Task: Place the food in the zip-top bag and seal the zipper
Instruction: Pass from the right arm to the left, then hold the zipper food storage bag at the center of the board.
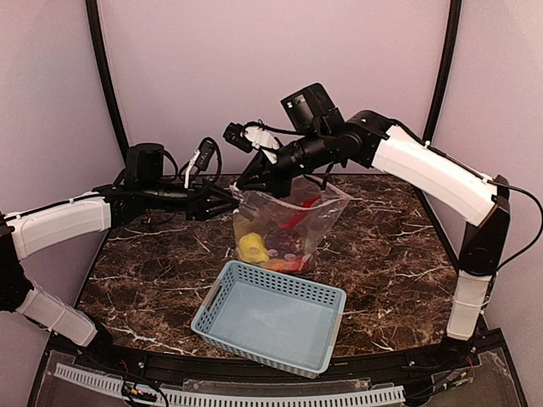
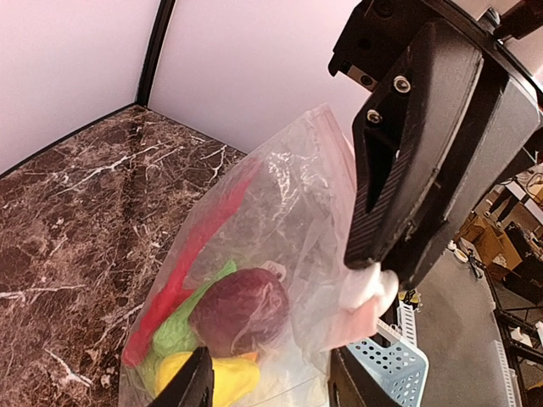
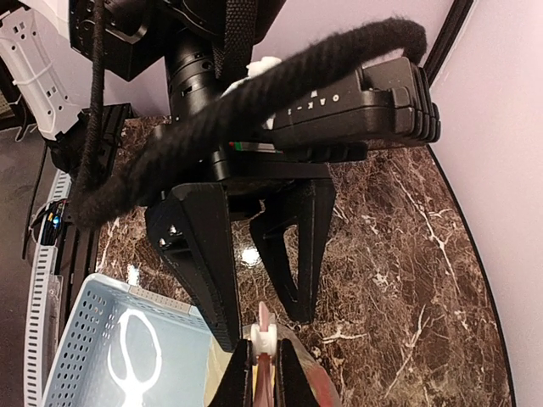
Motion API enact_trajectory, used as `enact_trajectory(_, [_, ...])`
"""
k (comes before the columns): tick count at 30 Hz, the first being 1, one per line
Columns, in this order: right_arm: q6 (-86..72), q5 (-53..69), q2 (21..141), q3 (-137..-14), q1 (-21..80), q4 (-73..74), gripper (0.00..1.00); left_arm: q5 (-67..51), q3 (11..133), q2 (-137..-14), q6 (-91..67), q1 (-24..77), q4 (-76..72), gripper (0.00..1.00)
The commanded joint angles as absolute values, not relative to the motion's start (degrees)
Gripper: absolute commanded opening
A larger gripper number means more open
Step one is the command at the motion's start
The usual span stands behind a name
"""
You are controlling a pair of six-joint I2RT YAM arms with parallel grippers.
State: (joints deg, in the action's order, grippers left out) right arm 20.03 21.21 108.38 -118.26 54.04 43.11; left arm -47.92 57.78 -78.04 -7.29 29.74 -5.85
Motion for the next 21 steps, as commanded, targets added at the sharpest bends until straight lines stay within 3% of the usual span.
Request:
enact_trajectory(1, [18.8, 20.6, 106.3, -117.3, 54.0, 40.7, 0.0, -51.5, 58.5, -78.0, -10.3, 29.4, -11.2, 0.45])
enact_trajectory(8, [18.2, 20.7, 106.2, -117.1, 54.0, 40.5, 0.0, -53.8, 59.3, -78.7, -12.5, 29.4, -14.7, 0.35])
enact_trajectory(11, [18.0, 20.4, 106.1, -117.0, 53.9, 40.4, 0.0, -53.8, 59.1, -78.7, -12.4, 29.4, -14.8, 0.2])
enact_trajectory(17, [17.8, 20.0, 106.1, -116.9, 53.9, 40.4, 0.0, -53.7, 59.1, -78.5, -12.1, 29.4, -14.6, 0.02])
enact_trajectory(21, [17.4, 20.1, 106.2, -116.9, 53.7, 40.4, 0.0, -53.7, 58.9, -78.1, -11.6, 29.4, -14.2, 0.01])
